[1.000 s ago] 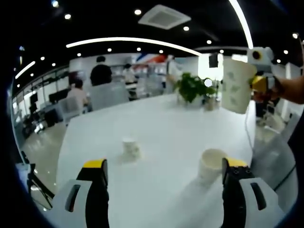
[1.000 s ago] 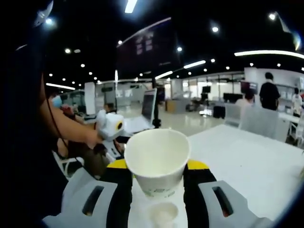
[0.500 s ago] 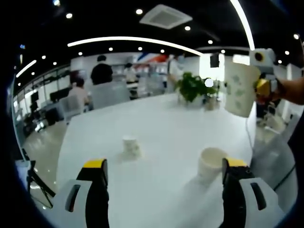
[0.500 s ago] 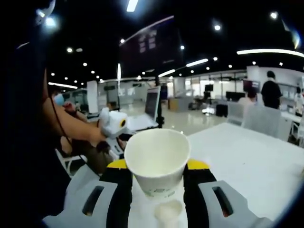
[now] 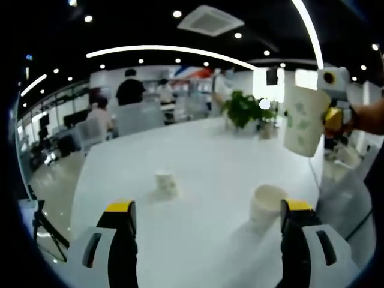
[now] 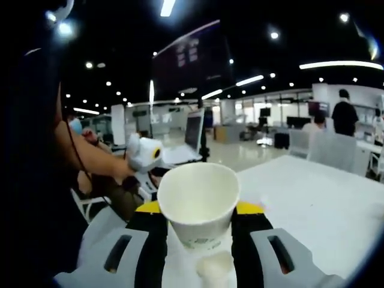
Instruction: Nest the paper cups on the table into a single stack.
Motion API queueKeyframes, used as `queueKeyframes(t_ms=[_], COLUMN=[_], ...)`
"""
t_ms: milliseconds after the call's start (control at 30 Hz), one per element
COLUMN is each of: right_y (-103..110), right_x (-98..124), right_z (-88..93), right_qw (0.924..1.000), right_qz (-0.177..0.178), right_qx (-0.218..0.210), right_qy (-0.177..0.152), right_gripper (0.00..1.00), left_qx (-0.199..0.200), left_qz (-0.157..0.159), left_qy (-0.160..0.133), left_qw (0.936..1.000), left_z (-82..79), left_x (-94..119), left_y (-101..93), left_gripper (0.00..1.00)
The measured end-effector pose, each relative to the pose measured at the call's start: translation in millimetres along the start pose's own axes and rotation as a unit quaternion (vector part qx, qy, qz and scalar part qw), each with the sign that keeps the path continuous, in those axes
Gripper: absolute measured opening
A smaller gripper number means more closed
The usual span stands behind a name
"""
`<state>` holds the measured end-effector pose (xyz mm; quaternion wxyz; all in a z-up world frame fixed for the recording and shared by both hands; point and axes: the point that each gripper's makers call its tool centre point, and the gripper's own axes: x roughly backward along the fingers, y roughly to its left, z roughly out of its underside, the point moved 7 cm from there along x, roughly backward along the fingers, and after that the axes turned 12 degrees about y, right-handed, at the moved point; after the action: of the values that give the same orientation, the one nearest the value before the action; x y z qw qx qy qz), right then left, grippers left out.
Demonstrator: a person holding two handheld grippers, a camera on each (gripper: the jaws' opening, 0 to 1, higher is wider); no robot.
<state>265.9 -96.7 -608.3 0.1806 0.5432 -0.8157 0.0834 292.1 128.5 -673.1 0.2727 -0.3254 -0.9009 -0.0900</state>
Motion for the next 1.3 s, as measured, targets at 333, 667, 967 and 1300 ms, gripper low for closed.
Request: queueKeyframes(t_ms=[333,667,967,1300], right_y=[-3.8,-1.7,-4.1,-10.9], right_x=[-9.5,-15.4,-20.9,-33.2], right_z=[18.5,29.4,38.6,55.5], right_qw=[0.9999,0.9998,0.9993,0.9994], right_qz=[0.005,0.005,0.006,0.017], right_qx=[-0.01,-0.018,-0.035,-0.031], right_qy=[0.009,0.011,0.008,0.006], right_gripper=[0.39,0.38,0.38,0.38], left_qx=[-0.001,-0.004,-0.01,-0.013], left_qz=[0.001,0.006,0.008,0.007], left_qy=[0.004,0.006,0.007,0.01], left_qw=[1.0,1.0,0.9999,0.9999], left_z=[1.3,0.4,-1.9,-2.5], left_x=[-1.1,-2.6,-2.4,-1.7], left_y=[0.1,-1.0,-1.4,0.1], left_gripper=[0.98,0.98,0.98,0.98])
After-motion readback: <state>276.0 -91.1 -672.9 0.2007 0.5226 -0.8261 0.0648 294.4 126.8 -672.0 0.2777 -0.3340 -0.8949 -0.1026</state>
